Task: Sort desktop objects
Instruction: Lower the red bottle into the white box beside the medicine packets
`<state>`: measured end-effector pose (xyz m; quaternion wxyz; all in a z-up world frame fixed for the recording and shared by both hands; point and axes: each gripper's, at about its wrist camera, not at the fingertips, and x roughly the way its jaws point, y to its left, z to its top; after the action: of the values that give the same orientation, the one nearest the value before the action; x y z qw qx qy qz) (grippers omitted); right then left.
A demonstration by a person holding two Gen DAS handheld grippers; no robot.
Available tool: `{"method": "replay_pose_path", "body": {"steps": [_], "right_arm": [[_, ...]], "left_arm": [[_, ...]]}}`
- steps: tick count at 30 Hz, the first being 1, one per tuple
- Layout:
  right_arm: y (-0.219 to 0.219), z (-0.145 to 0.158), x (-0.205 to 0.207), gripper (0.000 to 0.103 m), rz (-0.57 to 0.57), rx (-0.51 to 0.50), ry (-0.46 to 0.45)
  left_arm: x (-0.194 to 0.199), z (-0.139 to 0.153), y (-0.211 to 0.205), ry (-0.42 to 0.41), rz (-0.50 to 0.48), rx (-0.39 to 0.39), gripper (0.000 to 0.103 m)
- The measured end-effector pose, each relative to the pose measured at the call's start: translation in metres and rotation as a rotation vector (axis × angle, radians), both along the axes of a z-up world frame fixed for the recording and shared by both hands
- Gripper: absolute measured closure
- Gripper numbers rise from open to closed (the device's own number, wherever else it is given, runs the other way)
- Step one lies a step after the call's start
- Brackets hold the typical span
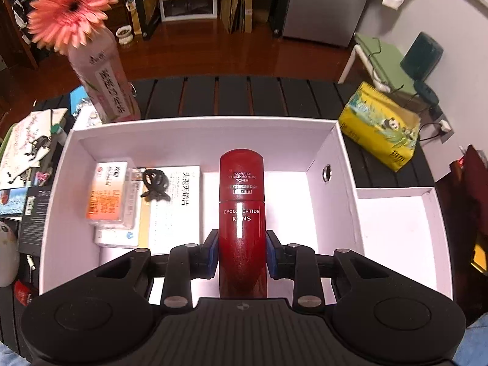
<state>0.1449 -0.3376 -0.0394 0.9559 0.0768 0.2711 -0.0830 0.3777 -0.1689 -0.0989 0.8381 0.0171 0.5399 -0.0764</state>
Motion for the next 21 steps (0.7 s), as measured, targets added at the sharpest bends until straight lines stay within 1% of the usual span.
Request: {"method": "replay_pose_path", "body": {"steps": [7, 13, 21], "right_arm": [[-0.023, -0.007, 0.004, 0.0, -0.05, 0.058, 0.006], [-0.026, -0.013, 0.007, 0.0, -0.072, 0.064, 0.015], [-0.02, -0.016, 0.011, 0.0, -0.059, 0.05, 0.025]], "left_arm": [[0.022, -0.027, -0.013, 0.048, -0.005, 0.042, 0.073], [0.042, -0.051, -0.017, 0.111, 0.02, 0.058, 0.073], [0.059, -0.073, -0.017, 0.149, 0.035, 0.102, 0.073]]}}
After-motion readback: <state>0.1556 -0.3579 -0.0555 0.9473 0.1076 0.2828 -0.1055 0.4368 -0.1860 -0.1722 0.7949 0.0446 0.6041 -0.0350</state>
